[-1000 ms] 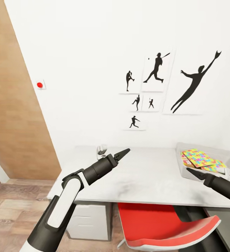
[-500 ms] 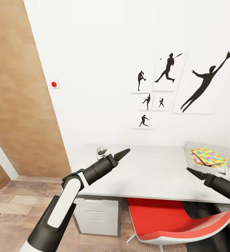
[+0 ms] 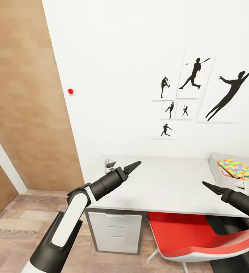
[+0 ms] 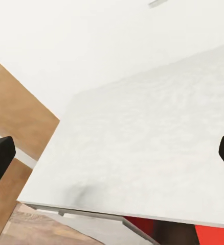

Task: Put all the toys in the child's room - the three board games (two on the bed and one on the table), the two jigsaw puzzles on the table, and the tennis ball on the table - inside the toy box on the table in the child's room.

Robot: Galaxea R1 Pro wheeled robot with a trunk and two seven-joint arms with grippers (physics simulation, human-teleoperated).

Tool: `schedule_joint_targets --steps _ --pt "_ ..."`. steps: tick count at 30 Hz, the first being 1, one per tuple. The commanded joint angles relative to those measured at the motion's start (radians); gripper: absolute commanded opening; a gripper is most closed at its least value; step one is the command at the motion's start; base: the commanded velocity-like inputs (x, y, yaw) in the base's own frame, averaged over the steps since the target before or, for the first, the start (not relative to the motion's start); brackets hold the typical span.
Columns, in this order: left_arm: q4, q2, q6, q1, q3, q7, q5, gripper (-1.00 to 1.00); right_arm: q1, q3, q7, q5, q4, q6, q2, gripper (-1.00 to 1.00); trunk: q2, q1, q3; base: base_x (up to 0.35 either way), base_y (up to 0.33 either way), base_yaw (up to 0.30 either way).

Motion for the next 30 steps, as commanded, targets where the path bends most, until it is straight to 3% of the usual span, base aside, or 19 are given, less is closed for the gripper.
schedule_joint_targets --steps 1,21,30 --pt "0.000 0.000 0.005 -0.001 0.001 -0.001 0.003 1.00 -0.001 -0.001 0.004 0.000 -0.001 0.006 0.000 1.00 -0.002 0.001 -0.002 -0.009 0.266 -0.035" --pt "0.000 0.000 0.002 0.000 -0.001 -0.048 -0.008 1.00 -0.001 -0.003 0.004 0.000 -0.001 0.005 0.000 1.00 -0.002 0.001 -0.002 0.063 0.265 -0.075" --pt "0.000 0.000 0.001 0.000 -0.001 -0.049 -0.009 1.00 -0.001 -0.003 0.004 0.000 -0.001 0.005 0.000 1.00 -0.002 0.001 -0.002 0.069 0.123 -0.006"
